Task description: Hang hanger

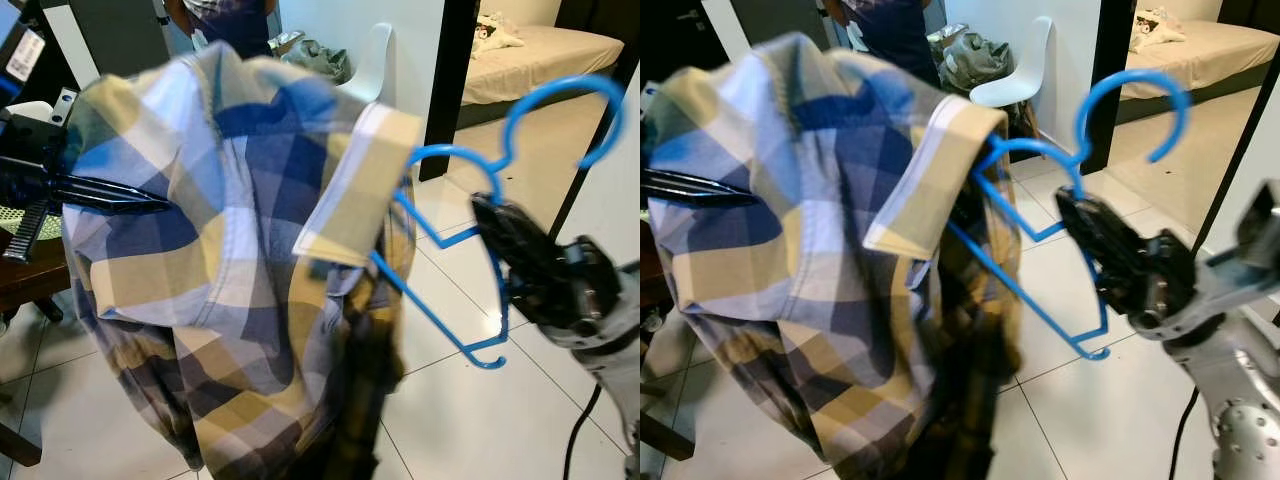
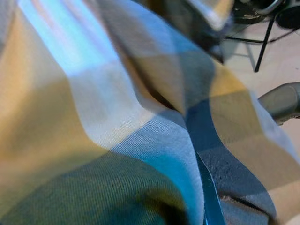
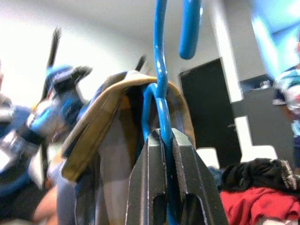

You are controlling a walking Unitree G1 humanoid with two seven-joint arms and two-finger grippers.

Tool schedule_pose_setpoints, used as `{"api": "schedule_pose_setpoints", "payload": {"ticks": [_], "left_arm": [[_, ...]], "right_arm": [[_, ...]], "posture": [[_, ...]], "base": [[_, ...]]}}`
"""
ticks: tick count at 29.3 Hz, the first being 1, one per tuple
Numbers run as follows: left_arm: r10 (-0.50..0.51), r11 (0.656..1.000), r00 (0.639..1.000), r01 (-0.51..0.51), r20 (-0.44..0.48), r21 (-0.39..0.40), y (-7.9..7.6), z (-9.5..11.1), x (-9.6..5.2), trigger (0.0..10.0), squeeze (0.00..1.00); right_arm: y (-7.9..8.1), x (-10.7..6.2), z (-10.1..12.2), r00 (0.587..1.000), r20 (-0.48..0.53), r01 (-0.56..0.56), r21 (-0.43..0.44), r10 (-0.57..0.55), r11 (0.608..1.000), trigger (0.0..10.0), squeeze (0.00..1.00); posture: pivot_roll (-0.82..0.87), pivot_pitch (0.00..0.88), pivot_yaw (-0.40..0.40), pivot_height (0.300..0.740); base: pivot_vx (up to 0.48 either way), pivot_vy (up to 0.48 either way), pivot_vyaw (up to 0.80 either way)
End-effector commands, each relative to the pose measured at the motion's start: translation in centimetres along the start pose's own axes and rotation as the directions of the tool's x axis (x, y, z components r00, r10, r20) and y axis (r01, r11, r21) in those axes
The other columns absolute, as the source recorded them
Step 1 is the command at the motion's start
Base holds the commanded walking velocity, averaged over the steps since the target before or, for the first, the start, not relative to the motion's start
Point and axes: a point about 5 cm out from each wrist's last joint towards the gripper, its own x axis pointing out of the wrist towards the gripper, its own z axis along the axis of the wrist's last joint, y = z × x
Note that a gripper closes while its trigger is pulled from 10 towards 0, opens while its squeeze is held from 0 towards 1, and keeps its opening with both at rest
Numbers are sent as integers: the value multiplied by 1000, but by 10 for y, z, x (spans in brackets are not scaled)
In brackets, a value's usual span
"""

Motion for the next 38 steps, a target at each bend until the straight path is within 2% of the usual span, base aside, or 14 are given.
{"api": "schedule_pose_setpoints", "payload": {"ticks": [1, 3, 4, 5, 7, 12, 13, 14, 21, 24, 27, 34, 35, 38], "left_arm": [[-15, 1000, 1000, 15, -17, 11, -2, 5, -6, 10000, 0], [-15, 1000, 1000, 16, -17, 13, -2, 4, -6, 10000, 0], [-15, 1000, 1000, 15, -16, 15, -2, 4, -6, 10000, 0], [-13, 1000, 1000, 14, -18, 18, -2, 5, -7, 10000, 0], [-12, 1000, 1000, 13, -19, 20, -2, 6, -7, 10000, 0], [-14, 999, 1000, 14, -13, 33, -3, 9, -8, 10000, 0], [-15, 999, 1000, 15, -12, 35, -3, 9, -8, 10000, 0], [-15, 999, 1000, 15, -12, 35, -3, 9, -8, 10000, 0], [-25, 999, 1000, 25, -6, 34, -4, 9, -7, 10000, 0], [-31, 999, 1000, 30, 5, 25, -5, 6, -7, 10000, 0], [-34, 999, 999, 34, 8, 13, -7, 3, -6, 10000, 0], [-28, 997, 999, 30, 21, -67, -10, -14, -3, 10000, 0], [-25, 993, 999, 29, 35, -111, -10, -18, -2, 10000, 1000], [-29, 989, 999, 35, 44, -141, -12, -23, -1, 10000, 1000]], "right_arm": [[0, 2, 1, 1000, 22, 5, 24, -5, 1000, 10000, 0], [6, 3, -8, 999, -19, -35, 31, 35, 999, 10000, 0], [18, 0, -15, 989, -72, -129, 59, 133, 990, 10000, 0], [23, -2, -22, 976, -145, -155, 51, 161, 987, 10000, 0], [26, -3, -25, 966, -193, -165, 40, 170, 985, 10000, 0], [25, -1, -25, 960, -205, -176, 95, 192, 980, 10000, 0], [25, -2, -30, 945, -264, -185, 56, 193, 981, 10000, 0], [25, -2, -30, 945, -264, -185, 56, 193, 981, 10000, 0], [20, 13, -11, 979, -129, -162, -8, 159, 987, 10000, 0], [4, 16, 3, 998, 37, -57, 2, 57, 998, 10000, 0], [1, 15, 6, 996, 75, -40, 22, 38, 999, 10000, 0], [7, 13, -3, 996, 44, -80, 46, 78, 996, 10000, 0], [8, 13, -3, 996, 43, -86, 49, 84, 995, 10000, 0], [9, 13, -4, 995, 40, -92, 49, 90, 995, 10000, 0]], "posture": [[-8, 0, 110, 740], [-7, 0, 107, 740], [-3, 0, 105, 740], [-2, 0, 106, 740], [-2, 0, 105, 740], [-2, 0, 104, 740], [-2, 0, 104, 740], [-2, 0, 104, 740], [-2, 0, 110, 740], [-3, 0, 112, 740], [-4, 0, 111, 740], [-3, 0, 110, 740], [-3, 0, 109, 740], [-3, 0, 108, 740]], "base": [[0, 0, 0], [0, 0, 0], [0, 0, 0], [0, 0, 0], [0, 0, 0], [0, 0, 0], [0, 0, 0], [0, 0, 0], [0, 0, 0], [0, 0, 0], [0, 0, 0], [0, 0, 0], [0, 0, 0], [0, 0, 0]]}}
